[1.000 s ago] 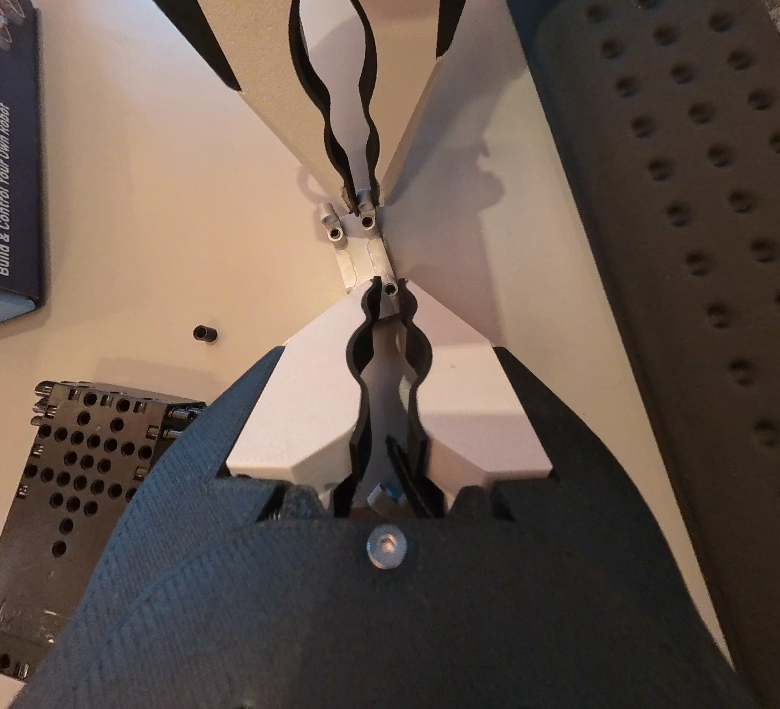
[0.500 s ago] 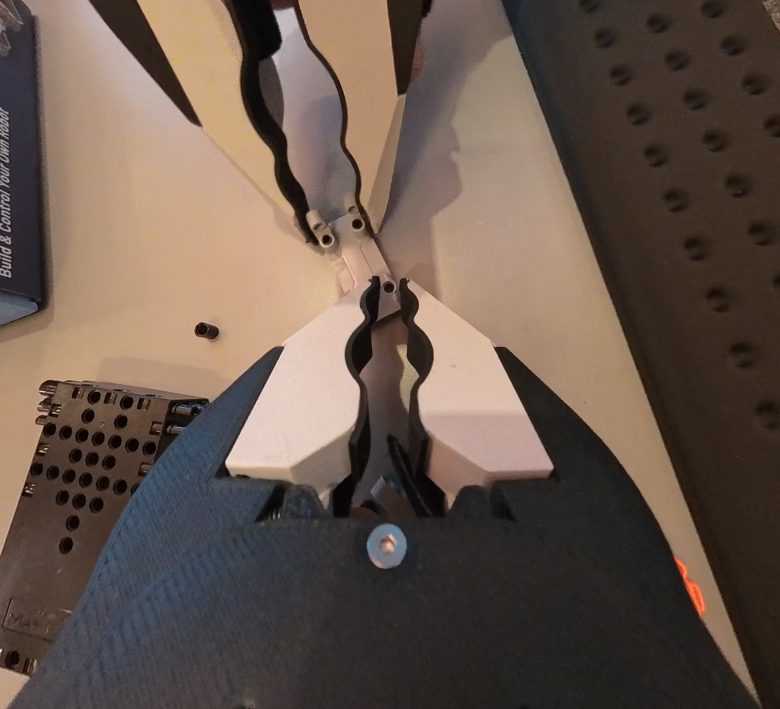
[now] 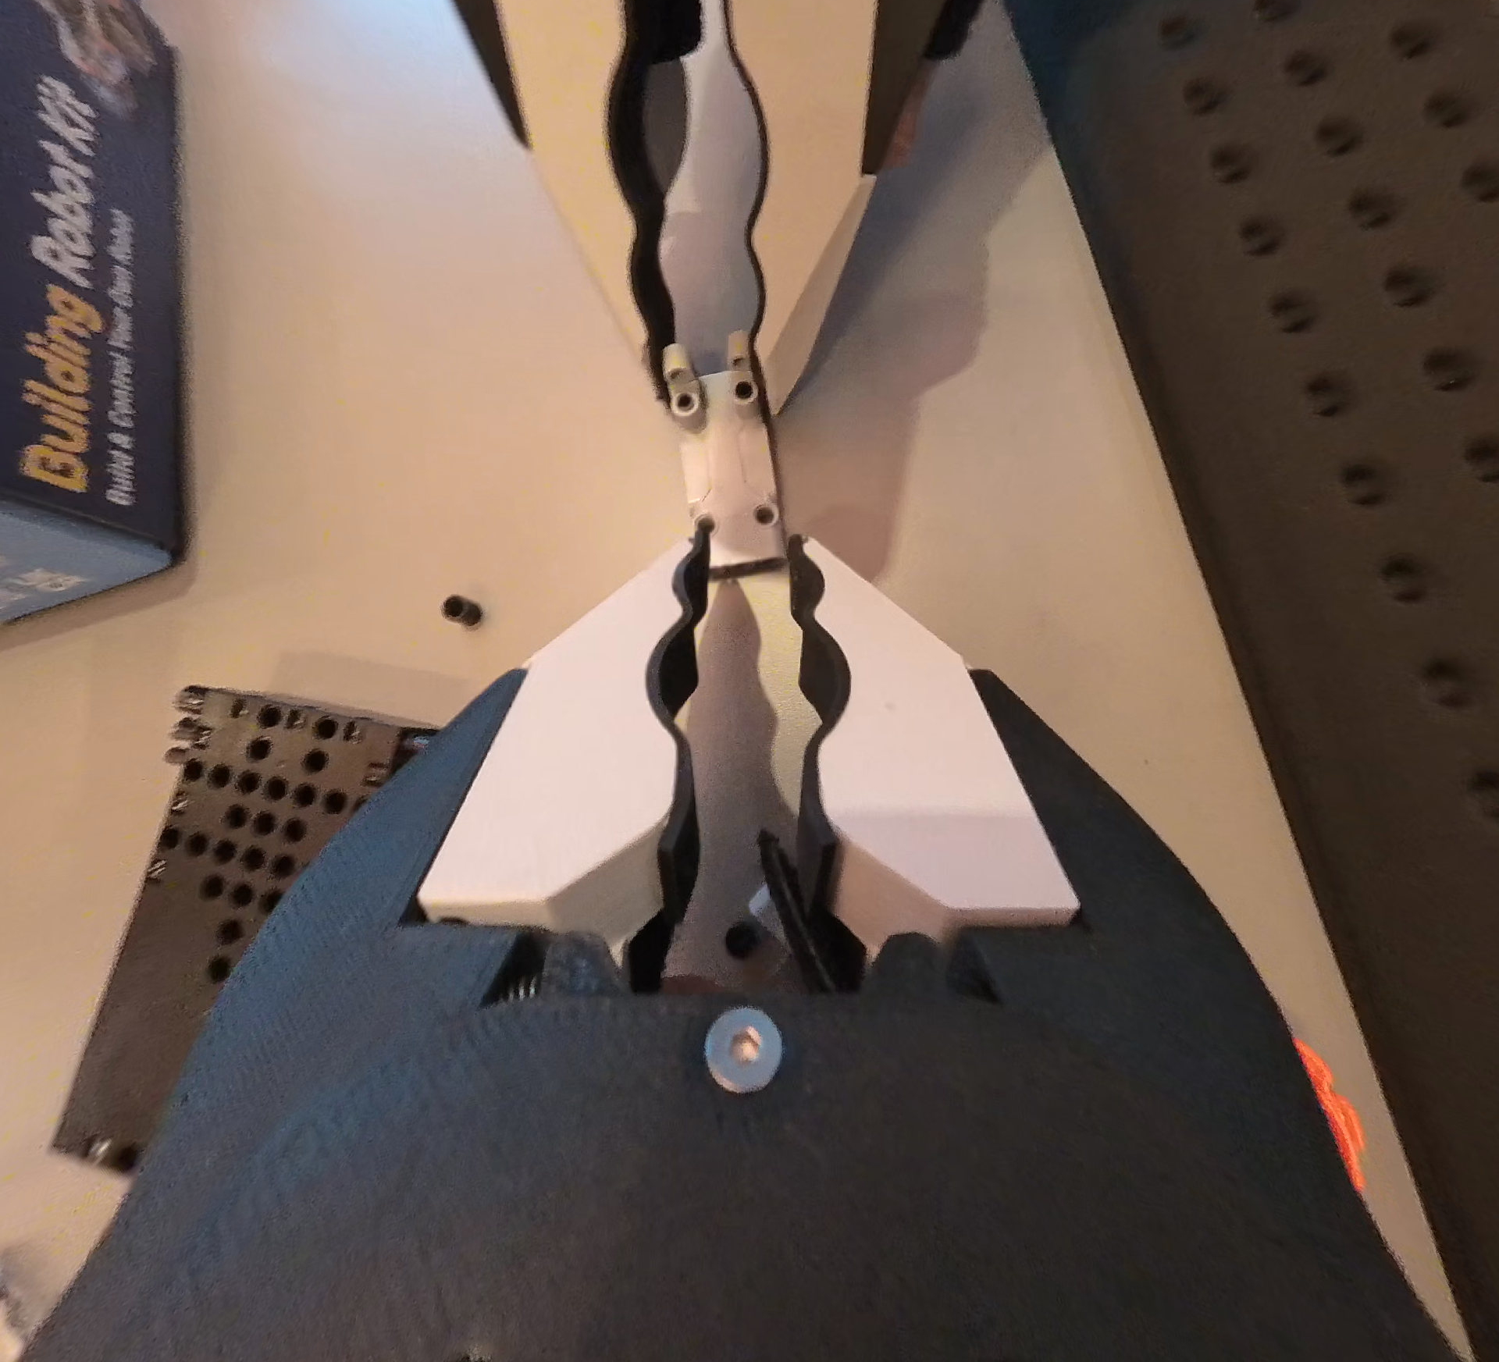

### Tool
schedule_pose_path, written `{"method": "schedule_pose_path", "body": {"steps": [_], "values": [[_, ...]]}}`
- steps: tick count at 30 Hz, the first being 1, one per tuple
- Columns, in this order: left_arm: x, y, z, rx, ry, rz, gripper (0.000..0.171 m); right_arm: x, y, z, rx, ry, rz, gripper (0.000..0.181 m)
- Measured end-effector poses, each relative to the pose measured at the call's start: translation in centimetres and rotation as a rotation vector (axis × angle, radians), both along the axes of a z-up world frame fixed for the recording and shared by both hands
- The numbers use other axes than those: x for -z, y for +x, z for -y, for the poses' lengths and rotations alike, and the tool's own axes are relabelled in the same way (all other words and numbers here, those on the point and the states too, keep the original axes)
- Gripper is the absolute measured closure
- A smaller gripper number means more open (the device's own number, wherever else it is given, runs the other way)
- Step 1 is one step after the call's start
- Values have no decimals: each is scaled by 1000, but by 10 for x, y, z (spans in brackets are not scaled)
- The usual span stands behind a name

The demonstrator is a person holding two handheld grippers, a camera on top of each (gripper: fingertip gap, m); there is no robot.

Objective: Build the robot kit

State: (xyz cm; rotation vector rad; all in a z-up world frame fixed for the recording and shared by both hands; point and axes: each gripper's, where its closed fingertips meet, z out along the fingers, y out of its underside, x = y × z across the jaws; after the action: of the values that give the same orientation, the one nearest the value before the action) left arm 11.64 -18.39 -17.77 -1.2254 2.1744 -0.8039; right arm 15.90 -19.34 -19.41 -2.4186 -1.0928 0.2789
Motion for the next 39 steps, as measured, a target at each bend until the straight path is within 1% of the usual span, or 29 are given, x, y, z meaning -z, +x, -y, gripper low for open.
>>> {"method": "schedule_pose_path", "body": {"steps": [5, 7, 9, 10, 11, 14, 15, 16, 18, 21, 24, 26, 28, 30, 31, 34, 36, 39], "values": [[-22, -4, -16, -60, 48, 40, 154, 0, 17, 3, 219, 8, -8, 157], [-29, -10, -22, -93, 68, 46, 154, 0, 29, 2, 349, 15, 4, 157], [-34, -17, -29, -125, 83, 53, 154, 1, 26, 5, 411, 2, -26, 156], [-35, -21, -32, -141, 88, 56, 154, 1, 23, 6, 430, 0, -40, 151], [-36, -26, -35, -152, 89, 59, 154, 1, 21, 7, 432, 4, -38, 144], [-38, -41, -44, -201, 87, 74, 154, 0, 11, 13, 429, -8, -50, 136], [-38, -47, -46, -214, 84, 79, 154, 0, 9, 15, 425, -10, -54, 134], [-38, -52, -49, -227, 80, 85, 154, -3, 8, 16, 425, 1, -61, 137], [-38, -63, -53, -253, 66, 97, 154, -11, 6, 15, 427, 28, -106, 134], [-42, -77, -61, -289, 70, 128, 155, -26, 9, 11, 409, 97, -101, 135], [-54, -89, -75, -345, 91, 181, 155, -44, 16, 2, 414, 163, -98, 134], [-68, -93, -88, -385, 89, 240, 155, -57, 16, -6, 395, 207, -106, 133], [-80, -98, -103, -429, 98, 294, 156, -71, 17, -17, 372, 260, -81, 131], [-85, -102, -118, -477, 87, 330, 156, -88, 16, -33, 335, 330, -64, 131], [-86, -103, -123, -498, 77, 351, 156, -96, 17, -42, 331, 355, -56, 128], [-81, -104, -132, -528, 59, 361, 157, -124, 20, -75, 310, 454, -51, 117], [-78, -104, -138, -548, 74, 356, 156, -139, 25, -97, 324, 482, -58, 107], [-79, -107, -149, -588, 124, 348, 155, -161, 23, -123, 314, 538, -110, 108]]}}
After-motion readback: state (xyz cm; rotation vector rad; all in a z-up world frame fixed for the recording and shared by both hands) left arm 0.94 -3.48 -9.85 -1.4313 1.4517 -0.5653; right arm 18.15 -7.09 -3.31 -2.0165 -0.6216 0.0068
